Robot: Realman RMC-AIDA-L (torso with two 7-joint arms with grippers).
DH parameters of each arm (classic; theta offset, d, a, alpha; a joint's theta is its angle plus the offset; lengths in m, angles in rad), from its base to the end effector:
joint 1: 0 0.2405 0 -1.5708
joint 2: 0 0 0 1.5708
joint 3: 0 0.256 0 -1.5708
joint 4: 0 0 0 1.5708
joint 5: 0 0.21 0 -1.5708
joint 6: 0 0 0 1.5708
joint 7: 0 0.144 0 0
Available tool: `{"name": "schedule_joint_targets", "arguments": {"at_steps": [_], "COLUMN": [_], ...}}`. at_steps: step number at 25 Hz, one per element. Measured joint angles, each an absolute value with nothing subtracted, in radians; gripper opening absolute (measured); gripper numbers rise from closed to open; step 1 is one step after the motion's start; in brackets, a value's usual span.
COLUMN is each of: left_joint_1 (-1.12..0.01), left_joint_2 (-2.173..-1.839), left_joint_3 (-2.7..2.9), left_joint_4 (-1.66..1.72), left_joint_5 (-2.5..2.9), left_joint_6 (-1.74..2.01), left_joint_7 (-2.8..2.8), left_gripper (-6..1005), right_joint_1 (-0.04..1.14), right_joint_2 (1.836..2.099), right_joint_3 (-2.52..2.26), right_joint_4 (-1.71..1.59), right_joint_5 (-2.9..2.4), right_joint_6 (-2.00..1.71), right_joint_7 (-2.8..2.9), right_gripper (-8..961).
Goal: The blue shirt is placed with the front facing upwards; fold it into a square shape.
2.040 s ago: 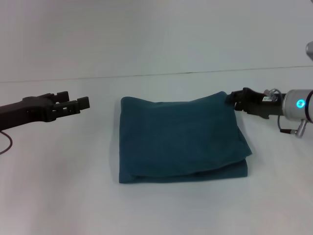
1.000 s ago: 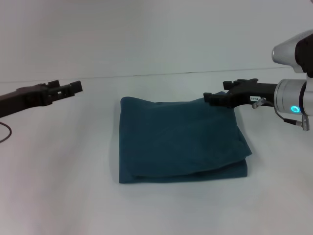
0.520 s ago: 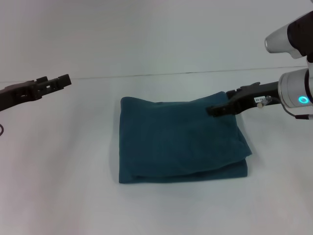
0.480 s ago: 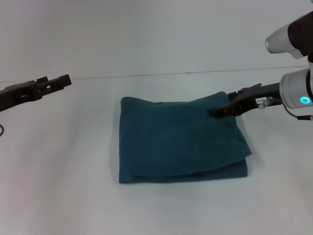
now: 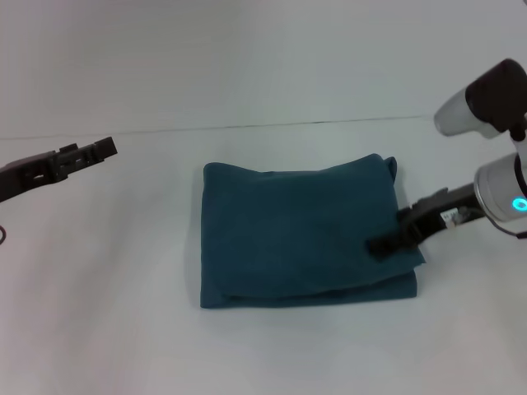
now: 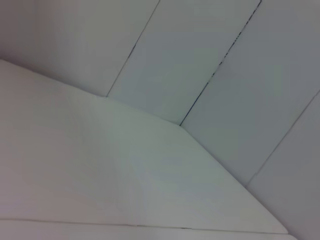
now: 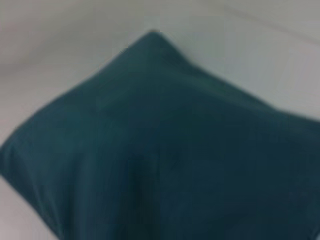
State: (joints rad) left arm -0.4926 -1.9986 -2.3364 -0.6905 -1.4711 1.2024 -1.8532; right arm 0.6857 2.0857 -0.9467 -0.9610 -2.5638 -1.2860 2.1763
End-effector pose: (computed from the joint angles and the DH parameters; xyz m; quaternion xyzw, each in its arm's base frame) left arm -0.2812 0.3841 0.0580 -0.7975 -0.4343 -0.3264 0.2624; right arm 0.2413 0.4001 0.0145 -0.9069 0.3507 -0.0576 0.2262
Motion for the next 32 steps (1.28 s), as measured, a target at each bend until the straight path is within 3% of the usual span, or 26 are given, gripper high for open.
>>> {"name": "schedule_joint_targets", "arguments": {"at_steps": [19,30,32], "left_joint_1": [-0.490,-0.493,-0.491], "left_joint_2": [-2.011,-2.011,-2.011], "left_joint_3": [-2.362,-2.362,-2.362], "left_joint_4": [-0.692,-0.693,-0.693], "left_joint_5": [-1.469,-1.471,-1.471], "left_joint_6": [1.194,1.193,1.193], "left_joint_7": [-1.853,-1.853,-1.852], "left_gripper": [937,937,937], "right_joint_1": [0.636,0.626,0.626], "right_joint_2": [2.088,2.091,2.091], "right_joint_3": [-0.954,-0.954,-0.956], "right_joint_4": [-1.115,-1.055,-1.031], "right_joint_5": [-2.487,-2.464,-2.463], "right_joint_6": [-1.380,-1.358,-1.358], "right_joint_7": [2.200,2.229,2.228], "right_gripper": [916,860,787]}}
